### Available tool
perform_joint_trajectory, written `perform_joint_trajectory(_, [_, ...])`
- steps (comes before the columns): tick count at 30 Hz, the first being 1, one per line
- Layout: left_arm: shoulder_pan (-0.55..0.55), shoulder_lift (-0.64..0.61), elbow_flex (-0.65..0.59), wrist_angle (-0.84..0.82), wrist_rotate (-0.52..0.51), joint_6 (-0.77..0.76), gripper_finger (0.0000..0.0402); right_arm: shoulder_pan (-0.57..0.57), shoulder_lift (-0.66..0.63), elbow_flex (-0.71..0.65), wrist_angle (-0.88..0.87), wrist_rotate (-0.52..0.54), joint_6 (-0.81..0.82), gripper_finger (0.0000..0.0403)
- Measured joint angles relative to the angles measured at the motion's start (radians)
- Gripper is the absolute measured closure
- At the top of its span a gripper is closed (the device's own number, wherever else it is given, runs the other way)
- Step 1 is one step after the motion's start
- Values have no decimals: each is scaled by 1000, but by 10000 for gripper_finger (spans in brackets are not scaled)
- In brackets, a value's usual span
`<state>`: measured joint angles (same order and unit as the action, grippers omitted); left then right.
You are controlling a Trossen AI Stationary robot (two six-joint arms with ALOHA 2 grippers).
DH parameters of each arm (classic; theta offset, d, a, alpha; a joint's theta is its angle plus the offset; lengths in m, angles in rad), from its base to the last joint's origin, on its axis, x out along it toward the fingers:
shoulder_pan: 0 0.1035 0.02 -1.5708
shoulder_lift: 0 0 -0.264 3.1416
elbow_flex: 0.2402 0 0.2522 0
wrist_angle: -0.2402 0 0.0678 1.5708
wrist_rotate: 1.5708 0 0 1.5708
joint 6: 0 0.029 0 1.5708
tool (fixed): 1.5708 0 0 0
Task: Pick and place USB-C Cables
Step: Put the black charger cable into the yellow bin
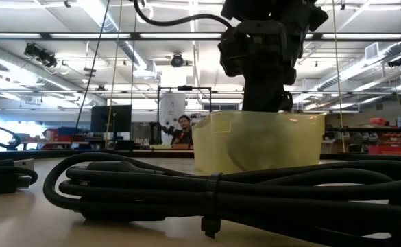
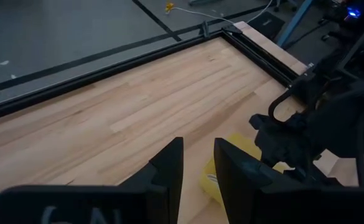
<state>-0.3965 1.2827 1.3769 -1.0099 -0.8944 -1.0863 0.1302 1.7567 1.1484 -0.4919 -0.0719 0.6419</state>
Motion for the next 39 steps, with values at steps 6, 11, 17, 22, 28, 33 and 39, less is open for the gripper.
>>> perform_joint_trajectory(6, [0,0,0,2,0,0,306,-2,-1,0,37,0,-37,324])
perform_joint_trajectory(11, [0,0,0,4,0,0,306,-2,-1,-1,133,0,-70,394])
perform_joint_trajectory(17, [0,0,0,3,0,0,306,-8,-2,8,178,-6,-62,399])
perform_joint_trajectory(22, [0,0,0,3,0,0,306,-7,-9,60,61,-7,-62,401])
perform_joint_trajectory(28, [0,0,0,3,0,0,306,18,-86,126,-144,44,-1,402])
perform_joint_trajectory(33, [0,0,0,11,0,-1,306,36,-135,130,-256,115,194,402])
perform_joint_trajectory(39, [0,0,0,14,0,-2,306,53,-122,129,-284,182,381,402])
